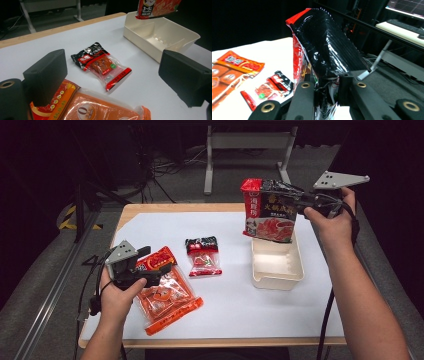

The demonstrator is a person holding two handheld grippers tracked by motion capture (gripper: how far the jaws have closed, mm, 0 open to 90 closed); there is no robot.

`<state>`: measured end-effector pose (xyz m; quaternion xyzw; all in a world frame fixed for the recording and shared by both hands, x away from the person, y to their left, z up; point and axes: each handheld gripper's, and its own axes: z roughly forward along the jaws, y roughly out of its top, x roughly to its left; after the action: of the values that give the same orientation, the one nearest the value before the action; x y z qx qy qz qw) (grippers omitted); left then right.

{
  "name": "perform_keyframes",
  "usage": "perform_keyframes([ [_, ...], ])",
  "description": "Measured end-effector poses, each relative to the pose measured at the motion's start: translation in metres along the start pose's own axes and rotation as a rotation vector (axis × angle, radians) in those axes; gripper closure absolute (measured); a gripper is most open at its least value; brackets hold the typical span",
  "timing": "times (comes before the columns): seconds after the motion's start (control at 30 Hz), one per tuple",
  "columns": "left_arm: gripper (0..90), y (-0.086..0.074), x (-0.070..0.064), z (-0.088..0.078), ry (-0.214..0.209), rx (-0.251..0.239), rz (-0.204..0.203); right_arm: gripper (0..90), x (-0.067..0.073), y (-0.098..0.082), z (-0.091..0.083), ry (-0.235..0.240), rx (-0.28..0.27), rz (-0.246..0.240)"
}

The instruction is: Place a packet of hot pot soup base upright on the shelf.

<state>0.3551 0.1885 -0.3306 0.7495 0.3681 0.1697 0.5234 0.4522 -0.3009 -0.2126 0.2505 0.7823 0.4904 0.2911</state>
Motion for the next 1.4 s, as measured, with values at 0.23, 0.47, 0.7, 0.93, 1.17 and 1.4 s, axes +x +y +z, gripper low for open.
perform_keyframes([
  [0.23,9.2,-0.001,0.005,-0.003,0.011,-0.005,-0.007,78.6,-0.013,-0.006,0.004,-0.044,-0.021,-0.038],
  [0.47,9.2,-0.002,0.007,0.000,0.009,0.003,-0.012,78.2,-0.025,-0.015,0.011,-0.054,-0.026,-0.044],
  [0.7,9.1,-0.002,0.008,-0.001,0.010,0.003,-0.017,78.2,-0.033,-0.023,0.018,-0.067,-0.035,-0.048],
  [0.93,9.2,-0.004,0.010,-0.001,0.008,0.007,-0.026,78.1,-0.038,-0.034,0.026,-0.062,-0.031,-0.047],
  [1.17,9.2,-0.005,0.011,-0.001,0.011,0.008,-0.030,78.0,-0.040,-0.040,0.034,-0.059,-0.019,-0.049],
  [1.4,9.1,-0.007,0.012,-0.002,0.017,0.011,-0.039,77.9,-0.040,-0.050,0.044,-0.050,0.003,-0.054],
])
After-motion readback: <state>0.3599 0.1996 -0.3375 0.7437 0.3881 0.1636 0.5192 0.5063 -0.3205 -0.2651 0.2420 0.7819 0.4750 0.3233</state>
